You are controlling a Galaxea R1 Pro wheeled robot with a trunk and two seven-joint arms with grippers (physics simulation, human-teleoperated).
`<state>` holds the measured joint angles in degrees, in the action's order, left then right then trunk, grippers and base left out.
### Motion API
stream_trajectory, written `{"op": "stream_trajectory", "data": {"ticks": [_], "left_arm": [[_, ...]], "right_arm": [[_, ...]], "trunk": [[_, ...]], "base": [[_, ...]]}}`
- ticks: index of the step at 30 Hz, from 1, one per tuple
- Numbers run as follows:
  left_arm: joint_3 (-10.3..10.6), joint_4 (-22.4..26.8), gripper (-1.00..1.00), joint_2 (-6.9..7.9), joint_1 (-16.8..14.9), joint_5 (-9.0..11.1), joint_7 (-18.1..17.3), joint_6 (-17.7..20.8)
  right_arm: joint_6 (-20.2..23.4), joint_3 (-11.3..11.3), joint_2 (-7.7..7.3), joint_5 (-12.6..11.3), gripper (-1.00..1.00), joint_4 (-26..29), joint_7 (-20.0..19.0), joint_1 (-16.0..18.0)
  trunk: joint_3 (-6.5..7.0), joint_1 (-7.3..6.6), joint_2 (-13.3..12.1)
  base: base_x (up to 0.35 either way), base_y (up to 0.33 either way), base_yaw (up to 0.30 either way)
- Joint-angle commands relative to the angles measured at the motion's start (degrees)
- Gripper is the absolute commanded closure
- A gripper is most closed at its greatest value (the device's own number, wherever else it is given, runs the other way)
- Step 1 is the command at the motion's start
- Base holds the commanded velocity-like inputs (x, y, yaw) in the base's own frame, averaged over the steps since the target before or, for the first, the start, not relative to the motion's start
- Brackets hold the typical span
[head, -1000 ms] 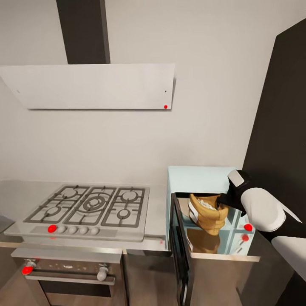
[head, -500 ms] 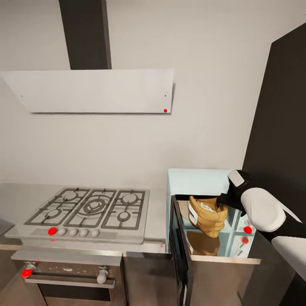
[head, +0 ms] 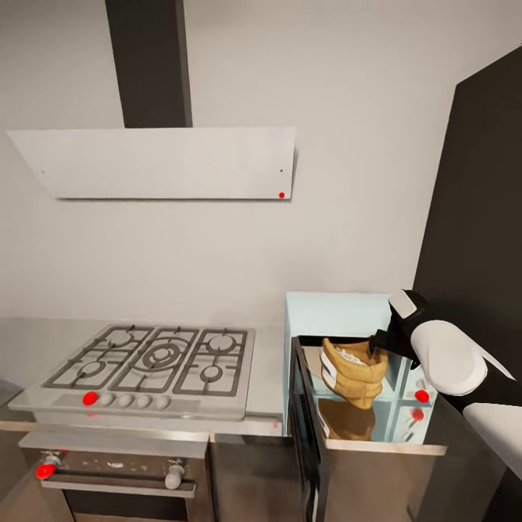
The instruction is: In the kitchen, take the popcorn bag from the countertop, put it into the microwave, and heat it until the popcorn is cooked so the cooked popcorn ends up inside the bag.
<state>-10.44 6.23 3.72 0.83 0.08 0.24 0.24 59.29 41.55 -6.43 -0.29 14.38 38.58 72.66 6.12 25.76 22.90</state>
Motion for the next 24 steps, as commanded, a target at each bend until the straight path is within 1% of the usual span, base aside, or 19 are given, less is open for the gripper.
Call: {"op": "stream_trajectory", "data": {"ticks": [1, 5, 13, 15, 17, 20, 22, 24], "left_arm": [[-0.2, 0.1, -1.0, -0.02, 0.0, 0.0, 0.0, 0.0], [-0.2, 0.1, -1.0, -0.03, 0.0, 0.0, 0.0, 0.1], [-0.2, 0.1, -1.0, -0.01, 0.0, 0.0, 0.0, 0.1], [-0.2, 0.1, -1.0, 0.03, 0.0, 0.0, 0.0, 0.0], [-0.2, 0.1, -1.0, 0.03, 0.0, 0.0, 0.0, 0.0], [-0.2, 0.1, -1.0, 0.02, 0.0, 0.0, 0.0, 0.0], [-0.2, 0.1, -1.0, -0.02, 0.0, 0.0, 0.0, 0.1], [-0.2, 0.1, -1.0, 0.0, 0.0, 0.0, 0.0, 0.1]], "right_arm": [[0.1, 0.3, 0.02, -0.1, -1.0, 0.0, 0.3, 0.0], [0.2, 0.3, 0.02, -0.1, -1.0, 0.0, 0.3, 0.0], [0.0, 0.3, 0.02, -0.1, -1.0, 0.0, -0.1, 0.0], [0.0, 0.3, 0.02, -0.1, -1.0, 0.0, -3.2, 0.0], [0.0, 0.2, 0.02, -0.1, -1.0, 0.0, -7.7, 0.0], [-0.1, 0.1, 0.02, 0.0, -1.0, 0.1, -16.6, 0.0], [-0.1, 0.0, 0.02, 0.0, -1.0, 0.1, -18.7, 0.0], [-0.1, -0.1, 0.03, 0.1, -1.0, 0.0, -19.2, 0.0]], "trunk": [[0.09, 0.02, 0.0], [0.46, 0.02, 0.0], [1.21, 0.02, 0.0], [1.26, 0.02, 0.0], [1.28, 0.02, 0.0], [1.28, 0.02, 0.0], [1.28, 0.02, 0.0], [1.28, 0.02, 0.0]], "base": [[0.0, 0.0, 0.0], [-0.064, 0.0, 0.0], [-0.301, 0.0, 0.0], [-0.115, 0.0, 0.0], [-0.041, 0.0, 0.0], [-0.009, 0.0, 0.0], [-0.083, 0.0, 0.0], [-0.244, 0.0, 0.0]]}}
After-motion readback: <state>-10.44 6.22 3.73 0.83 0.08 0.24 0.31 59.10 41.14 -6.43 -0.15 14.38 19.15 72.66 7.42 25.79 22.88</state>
